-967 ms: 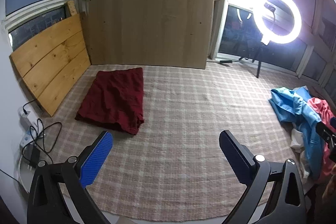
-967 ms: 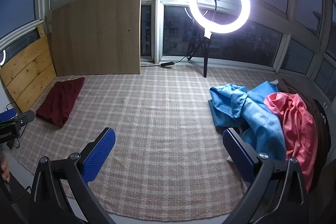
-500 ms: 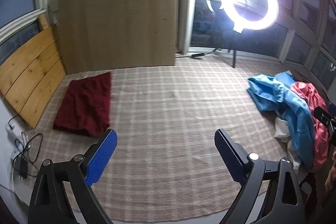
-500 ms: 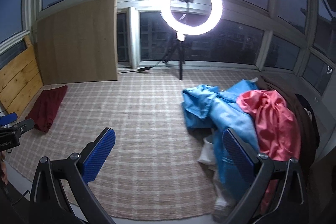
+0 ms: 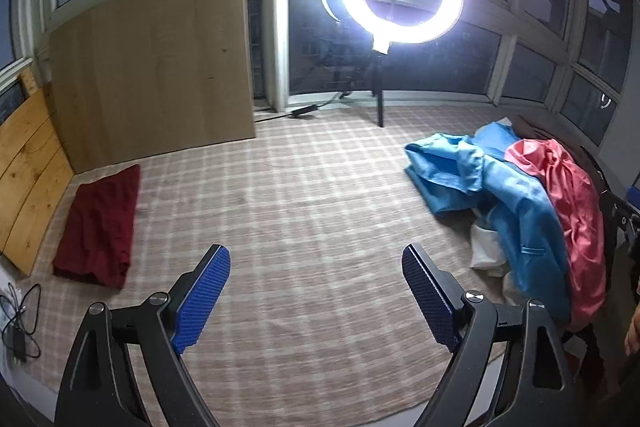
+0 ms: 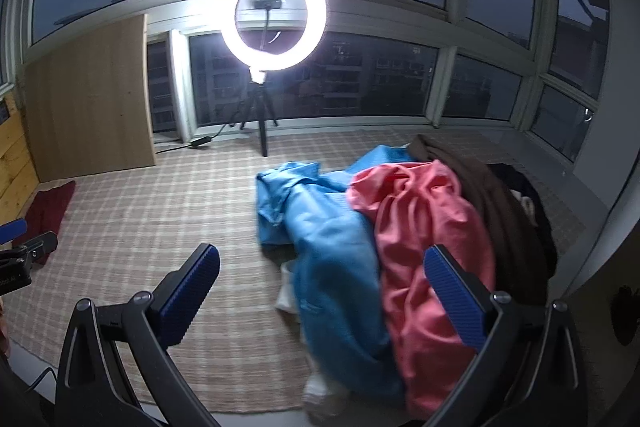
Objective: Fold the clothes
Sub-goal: 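Move both tools toward the pile of clothes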
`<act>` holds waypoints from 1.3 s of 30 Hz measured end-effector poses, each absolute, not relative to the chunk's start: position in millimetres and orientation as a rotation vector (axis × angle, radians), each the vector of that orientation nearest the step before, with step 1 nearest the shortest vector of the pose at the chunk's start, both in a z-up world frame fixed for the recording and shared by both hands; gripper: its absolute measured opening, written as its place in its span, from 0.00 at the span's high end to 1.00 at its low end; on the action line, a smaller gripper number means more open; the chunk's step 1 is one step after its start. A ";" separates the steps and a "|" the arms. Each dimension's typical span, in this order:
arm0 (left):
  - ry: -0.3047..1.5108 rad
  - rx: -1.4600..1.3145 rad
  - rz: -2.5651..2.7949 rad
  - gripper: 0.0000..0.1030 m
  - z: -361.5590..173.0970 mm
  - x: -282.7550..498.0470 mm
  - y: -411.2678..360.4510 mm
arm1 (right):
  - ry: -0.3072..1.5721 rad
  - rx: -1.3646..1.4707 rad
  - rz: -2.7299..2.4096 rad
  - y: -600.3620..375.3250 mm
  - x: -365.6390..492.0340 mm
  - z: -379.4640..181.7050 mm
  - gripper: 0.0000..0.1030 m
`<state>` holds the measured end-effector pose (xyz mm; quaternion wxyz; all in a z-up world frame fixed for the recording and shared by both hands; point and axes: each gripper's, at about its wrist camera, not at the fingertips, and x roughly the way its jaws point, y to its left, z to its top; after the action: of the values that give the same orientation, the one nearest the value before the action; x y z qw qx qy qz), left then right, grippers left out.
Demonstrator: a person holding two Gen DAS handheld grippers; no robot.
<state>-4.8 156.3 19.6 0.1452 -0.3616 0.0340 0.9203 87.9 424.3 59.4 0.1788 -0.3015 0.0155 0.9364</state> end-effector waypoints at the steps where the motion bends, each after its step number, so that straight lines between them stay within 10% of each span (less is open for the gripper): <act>1: 0.102 -1.038 2.648 0.15 20.6 -4.6 162.9 | 0.045 -0.850 2.646 428.6 89.0 59.5 0.00; 39: 0.205 -0.957 2.501 0.14 41.7 -19.5 299.0 | 0.082 -0.829 2.560 545.9 94.4 58.8 0.00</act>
<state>-19.5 299.0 41.7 0.2261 -0.3473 0.0742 0.9071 94.4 545.9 58.8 0.2228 -0.3000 0.0295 0.9271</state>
